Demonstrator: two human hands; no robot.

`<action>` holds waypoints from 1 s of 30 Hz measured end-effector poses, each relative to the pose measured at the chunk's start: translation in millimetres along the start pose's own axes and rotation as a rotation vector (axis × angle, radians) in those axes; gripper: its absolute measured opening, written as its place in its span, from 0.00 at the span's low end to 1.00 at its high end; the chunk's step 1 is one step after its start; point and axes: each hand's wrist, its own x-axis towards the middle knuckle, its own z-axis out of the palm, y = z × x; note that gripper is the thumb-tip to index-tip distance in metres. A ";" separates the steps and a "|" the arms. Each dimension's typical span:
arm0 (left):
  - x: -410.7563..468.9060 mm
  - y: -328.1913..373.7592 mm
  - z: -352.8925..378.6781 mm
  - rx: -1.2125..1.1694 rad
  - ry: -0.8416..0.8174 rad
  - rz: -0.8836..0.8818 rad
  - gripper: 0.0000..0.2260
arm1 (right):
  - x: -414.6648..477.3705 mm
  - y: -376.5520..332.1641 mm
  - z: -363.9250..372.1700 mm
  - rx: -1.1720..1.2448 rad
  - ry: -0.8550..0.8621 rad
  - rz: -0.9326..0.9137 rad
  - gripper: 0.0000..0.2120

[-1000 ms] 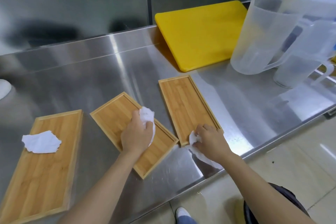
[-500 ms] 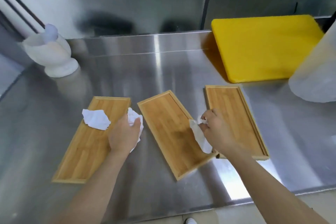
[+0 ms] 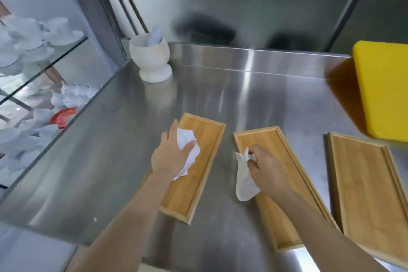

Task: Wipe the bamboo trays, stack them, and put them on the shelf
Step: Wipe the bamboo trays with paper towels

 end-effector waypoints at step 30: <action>-75.0 113.9 73.9 -0.294 -0.435 0.160 0.09 | -96.8 51.6 -81.1 -0.091 0.307 0.367 0.08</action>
